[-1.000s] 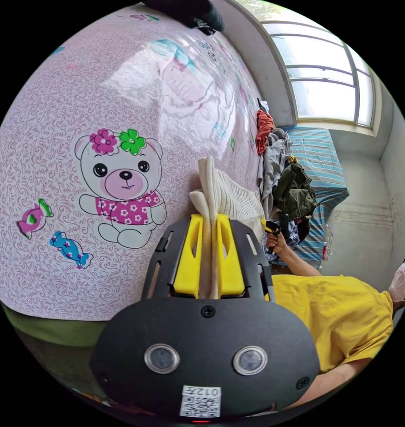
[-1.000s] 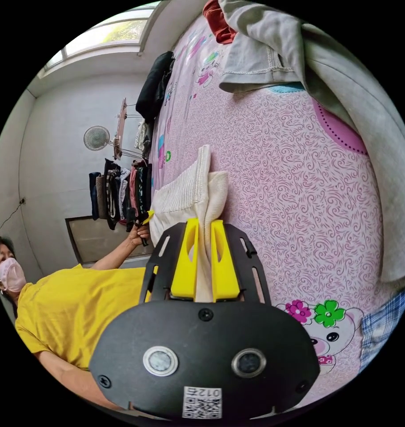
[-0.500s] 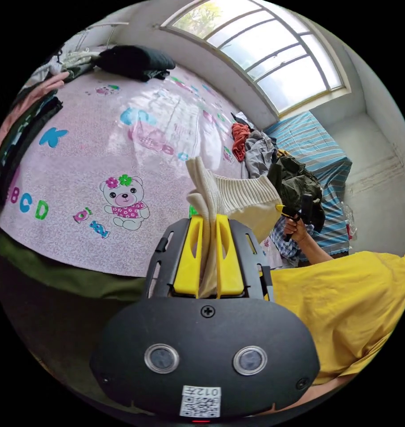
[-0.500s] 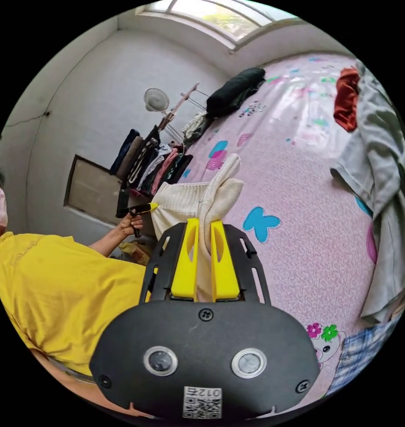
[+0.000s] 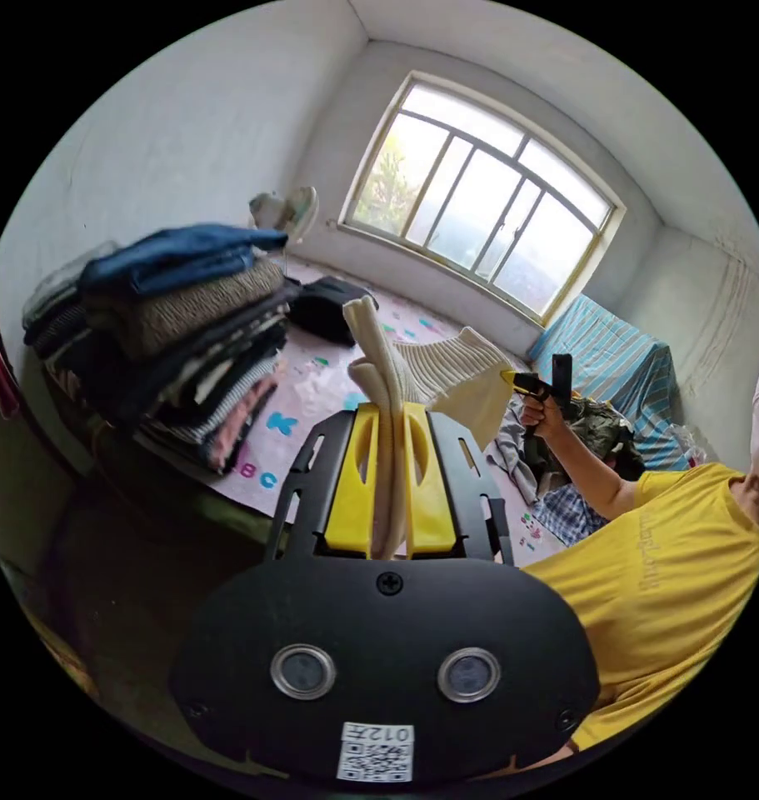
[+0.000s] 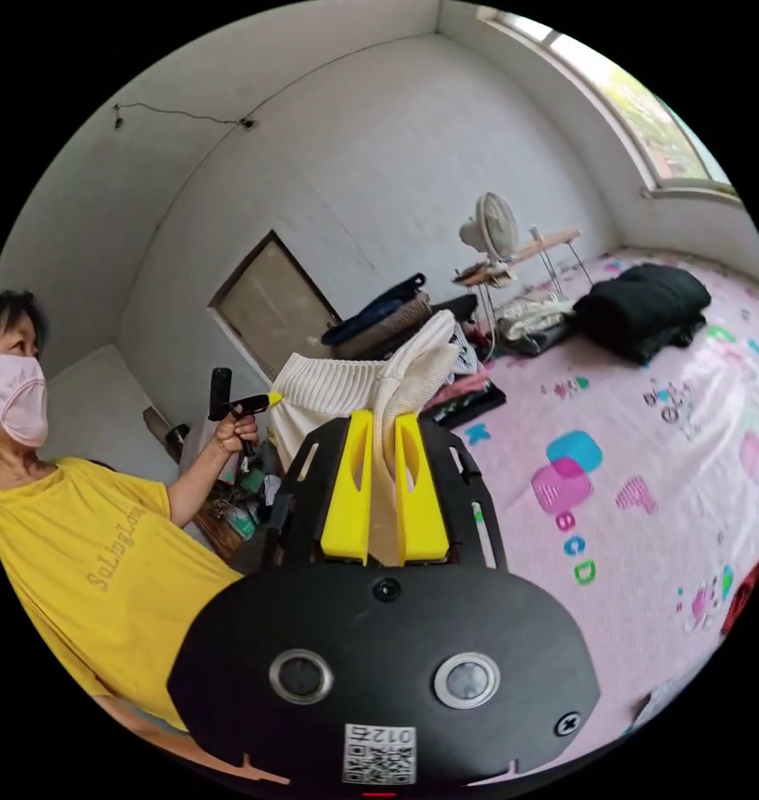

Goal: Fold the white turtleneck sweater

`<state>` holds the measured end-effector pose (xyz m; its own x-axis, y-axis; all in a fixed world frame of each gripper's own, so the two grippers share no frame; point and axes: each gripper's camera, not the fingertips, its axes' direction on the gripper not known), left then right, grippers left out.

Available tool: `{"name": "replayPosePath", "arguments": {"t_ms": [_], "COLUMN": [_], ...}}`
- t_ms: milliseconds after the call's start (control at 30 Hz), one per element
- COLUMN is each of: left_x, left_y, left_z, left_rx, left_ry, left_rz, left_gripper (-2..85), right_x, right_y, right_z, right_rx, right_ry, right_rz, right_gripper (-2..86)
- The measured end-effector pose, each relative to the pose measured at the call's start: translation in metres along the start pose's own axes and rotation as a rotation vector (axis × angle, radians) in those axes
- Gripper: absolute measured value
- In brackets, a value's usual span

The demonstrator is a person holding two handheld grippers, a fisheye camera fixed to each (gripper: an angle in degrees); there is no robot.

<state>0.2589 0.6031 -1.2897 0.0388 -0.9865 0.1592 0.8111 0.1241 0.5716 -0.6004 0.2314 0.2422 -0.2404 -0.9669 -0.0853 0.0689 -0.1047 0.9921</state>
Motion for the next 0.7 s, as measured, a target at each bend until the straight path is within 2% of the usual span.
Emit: {"name": "replayPosePath", "arguments": {"t_ms": [200, 400, 700], "left_x": [-0.078, -0.151, -0.27], "left_y": [-0.085, -0.171, -0.226], "left_z": [-0.115, -0.19, -0.21], "left_rx": [0.117, 0.143, 0.215], "left_ry": [-0.032, -0.086, 0.057], "left_rz": [0.046, 0.086, -0.126], "left_gripper": [4.1, 3.9, 3.9], "right_x": [-0.032, -0.035, -0.013], "right_y": [-0.143, -0.26, -0.404], "right_z": [0.141, 0.275, 0.432], "right_rx": [0.041, 0.078, -0.044], "right_ry": [0.004, 0.007, 0.087], "right_rz": [-0.16, -0.167, -0.273], "right_gripper": [0.9, 1.0, 0.9]}}
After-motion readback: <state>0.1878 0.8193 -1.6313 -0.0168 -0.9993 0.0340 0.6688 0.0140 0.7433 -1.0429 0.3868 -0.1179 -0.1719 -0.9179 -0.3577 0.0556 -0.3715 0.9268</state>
